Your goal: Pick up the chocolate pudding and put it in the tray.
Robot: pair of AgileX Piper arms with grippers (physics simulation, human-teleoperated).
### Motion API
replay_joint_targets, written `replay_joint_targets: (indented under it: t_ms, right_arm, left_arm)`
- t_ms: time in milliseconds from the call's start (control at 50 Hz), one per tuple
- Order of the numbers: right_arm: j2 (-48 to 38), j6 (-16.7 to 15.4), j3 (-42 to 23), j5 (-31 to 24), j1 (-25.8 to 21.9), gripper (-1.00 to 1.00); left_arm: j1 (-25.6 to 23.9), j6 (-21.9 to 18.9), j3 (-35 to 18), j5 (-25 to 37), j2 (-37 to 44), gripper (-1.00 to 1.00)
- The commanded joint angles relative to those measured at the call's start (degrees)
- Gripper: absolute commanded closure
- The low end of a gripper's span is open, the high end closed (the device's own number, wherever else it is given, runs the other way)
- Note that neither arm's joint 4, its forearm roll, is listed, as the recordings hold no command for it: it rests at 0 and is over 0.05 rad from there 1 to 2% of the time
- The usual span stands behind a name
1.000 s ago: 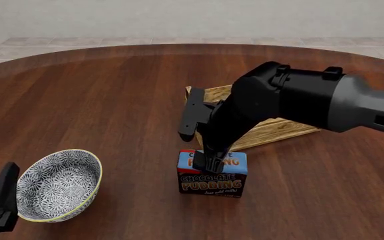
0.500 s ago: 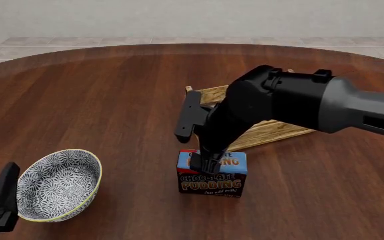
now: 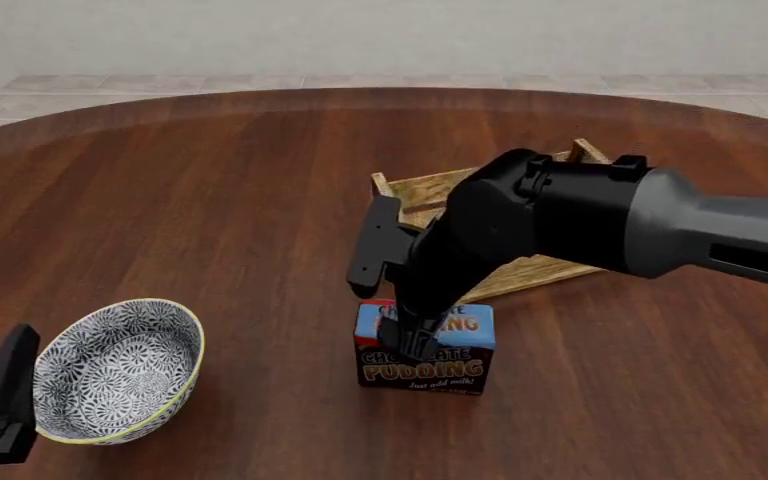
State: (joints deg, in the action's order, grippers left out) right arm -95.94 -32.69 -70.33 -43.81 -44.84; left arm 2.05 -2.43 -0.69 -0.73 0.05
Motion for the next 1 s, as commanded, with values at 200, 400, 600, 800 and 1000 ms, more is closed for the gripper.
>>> replay_joint_targets:
  t_ms: [200, 400, 600, 800, 1000]
  right_arm:
    - [0.01, 0.19, 0.59, 0.25, 1.08, -1.0]
    - [-0.36, 0.25, 0.34, 0.46, 0.89, -1.0]
    - [-0.95, 0.13, -0.63, 0.22, 0.72, -1.0]
    - [-1.6, 0.71, -0.55, 0.96, 0.45, -1.0]
    - [-1.8, 0.84, -0.38, 1.2, 0.63, -1.0]
  left_arm:
    - [-0.1, 0.07, -0.17, 0.16, 0.02, -1.0]
    - [0.01, 0.07, -0.35, 0.2, -0.01, -1.0]
    - [0.13, 0.18, -0.45, 0.29, 0.0, -1.0]
    - [0.18, 0.23, -0.08, -0.01, 0.0, -1.0]
    - [0.08, 0.17, 0.03, -0.04, 0.02, -1.0]
